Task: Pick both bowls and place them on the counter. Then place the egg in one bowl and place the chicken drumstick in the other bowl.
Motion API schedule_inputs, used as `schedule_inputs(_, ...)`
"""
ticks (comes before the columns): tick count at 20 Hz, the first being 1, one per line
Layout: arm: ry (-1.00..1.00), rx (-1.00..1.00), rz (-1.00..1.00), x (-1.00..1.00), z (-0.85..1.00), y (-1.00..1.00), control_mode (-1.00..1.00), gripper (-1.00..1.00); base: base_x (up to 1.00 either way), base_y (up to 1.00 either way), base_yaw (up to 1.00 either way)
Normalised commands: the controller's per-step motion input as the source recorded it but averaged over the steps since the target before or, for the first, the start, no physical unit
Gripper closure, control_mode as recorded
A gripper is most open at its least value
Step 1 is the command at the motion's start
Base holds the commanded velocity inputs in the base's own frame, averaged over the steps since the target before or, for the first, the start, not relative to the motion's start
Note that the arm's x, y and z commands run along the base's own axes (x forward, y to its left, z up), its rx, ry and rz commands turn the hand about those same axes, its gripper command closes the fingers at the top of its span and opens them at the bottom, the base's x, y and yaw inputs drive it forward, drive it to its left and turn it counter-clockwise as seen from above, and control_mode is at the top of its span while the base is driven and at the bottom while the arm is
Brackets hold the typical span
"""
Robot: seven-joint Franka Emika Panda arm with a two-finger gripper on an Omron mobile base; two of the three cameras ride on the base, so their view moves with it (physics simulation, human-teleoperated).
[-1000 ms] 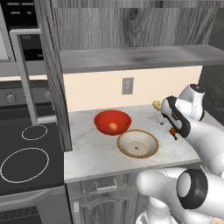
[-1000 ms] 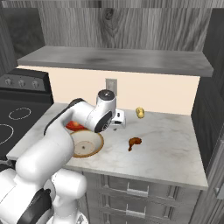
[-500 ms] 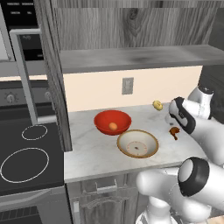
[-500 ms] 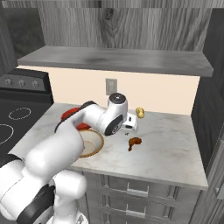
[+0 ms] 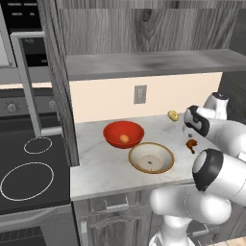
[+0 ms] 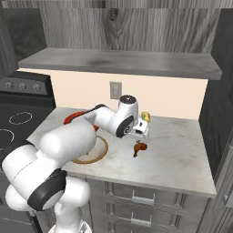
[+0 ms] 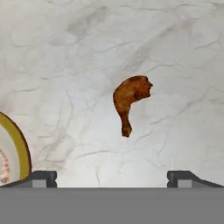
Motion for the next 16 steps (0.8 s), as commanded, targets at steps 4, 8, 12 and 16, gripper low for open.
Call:
schedule_inputs(4,0.02,0.00,-0.07,0.23,-0.30,-0.15,-1.00,-1.00,0.00,0.00,0.00)
schedule_inputs(8,0.00,0.00,-0.05,0.27,-0.28,-0.08,-1.00,-1.00,0.00,0.00,0.00)
schedule_inputs(12,0.00,0.00,-0.05,0.29,-0.34,-0.02,-1.00,-1.00,0.00,0.00,0.00)
schedule_inputs(16,0.05,0.00,-0.04,0.24,-0.29,-0.02,-1.00,-1.00,0.00,0.00,0.00)
